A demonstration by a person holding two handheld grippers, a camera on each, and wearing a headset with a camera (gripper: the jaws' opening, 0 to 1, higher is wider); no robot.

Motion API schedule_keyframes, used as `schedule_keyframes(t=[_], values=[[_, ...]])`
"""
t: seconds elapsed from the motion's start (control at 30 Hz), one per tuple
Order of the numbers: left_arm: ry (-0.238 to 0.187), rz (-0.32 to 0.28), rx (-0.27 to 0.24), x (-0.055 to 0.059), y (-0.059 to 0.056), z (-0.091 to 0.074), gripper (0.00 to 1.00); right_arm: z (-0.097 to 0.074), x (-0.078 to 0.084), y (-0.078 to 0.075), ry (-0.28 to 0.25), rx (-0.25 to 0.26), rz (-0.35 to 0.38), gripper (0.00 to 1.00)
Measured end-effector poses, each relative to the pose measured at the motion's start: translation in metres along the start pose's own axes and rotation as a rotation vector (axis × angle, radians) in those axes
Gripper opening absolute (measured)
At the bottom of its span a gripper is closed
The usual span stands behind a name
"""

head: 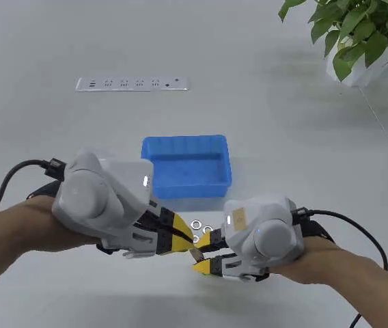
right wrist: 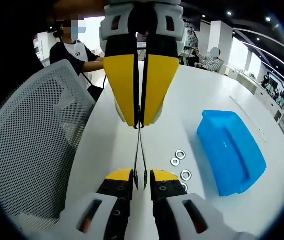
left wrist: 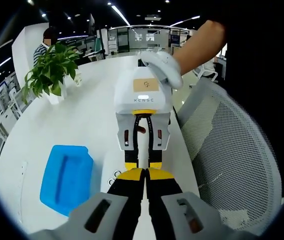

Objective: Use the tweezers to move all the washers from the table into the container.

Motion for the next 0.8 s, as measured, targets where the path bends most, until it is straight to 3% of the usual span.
schedule_keyframes(t=[0.3, 0.8], values=[[0.015, 0.008, 0.002, -0.001, 0.001, -0.001, 0.05, -0.014, 0.005, 0.000, 0.020, 0.018, 0.023, 0.23], [0.039, 0.033, 0.000, -0.010, 0.008, -0.005, 0.05, -0.042, 0.019, -0.002, 0.025, 0.134, 0.136, 0.43]])
Point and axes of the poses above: the centre of the closed fingertips' face, and the gripper's own axes: z roughly forward along the fingers, y roughly to its left, x roughly out of its underside, the point moved 10 cm from there along -z, roughly backward along the fingers, and after that the axes turned 9 degrees about -z, right-handed, at the moved point
